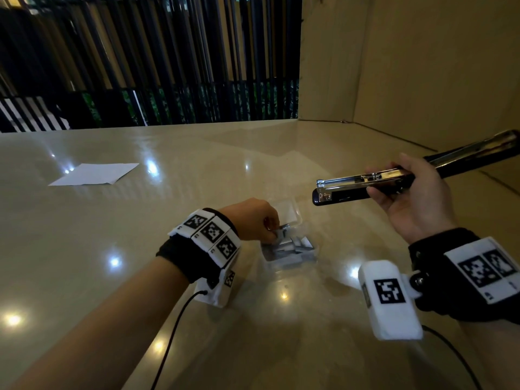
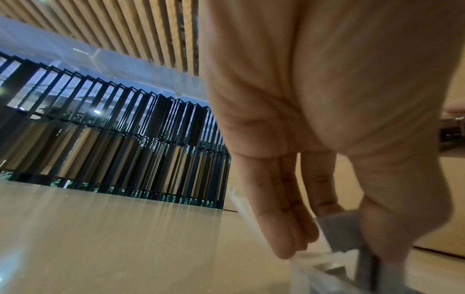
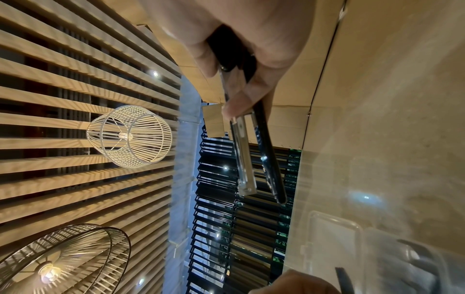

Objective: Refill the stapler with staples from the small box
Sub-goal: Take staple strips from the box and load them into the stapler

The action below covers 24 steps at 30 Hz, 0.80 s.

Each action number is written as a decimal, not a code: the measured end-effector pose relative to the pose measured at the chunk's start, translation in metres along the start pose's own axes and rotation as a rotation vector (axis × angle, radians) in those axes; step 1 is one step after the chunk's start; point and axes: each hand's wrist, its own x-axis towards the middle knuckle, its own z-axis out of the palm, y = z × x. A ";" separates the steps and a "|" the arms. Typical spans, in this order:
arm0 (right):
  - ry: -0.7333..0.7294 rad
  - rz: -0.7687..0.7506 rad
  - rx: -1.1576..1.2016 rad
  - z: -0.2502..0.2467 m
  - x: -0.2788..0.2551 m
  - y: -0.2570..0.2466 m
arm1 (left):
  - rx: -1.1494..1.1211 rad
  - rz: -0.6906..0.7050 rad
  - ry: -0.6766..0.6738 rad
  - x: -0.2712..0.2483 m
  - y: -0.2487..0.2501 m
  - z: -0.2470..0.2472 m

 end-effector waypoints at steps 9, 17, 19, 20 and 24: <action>0.005 0.005 0.010 -0.001 0.003 0.002 | -0.081 0.004 0.050 -0.002 -0.003 -0.003; 0.011 0.021 0.006 -0.001 0.007 0.004 | -0.106 0.017 0.103 -0.002 -0.001 -0.011; 0.010 0.025 0.013 -0.001 0.007 0.004 | -0.088 0.016 0.081 0.000 0.003 -0.012; 0.010 0.026 0.013 -0.001 0.007 0.004 | -0.074 0.014 0.060 0.002 0.005 -0.012; 0.014 0.022 0.011 0.000 0.007 0.006 | 0.001 -0.003 -0.036 0.009 0.014 -0.008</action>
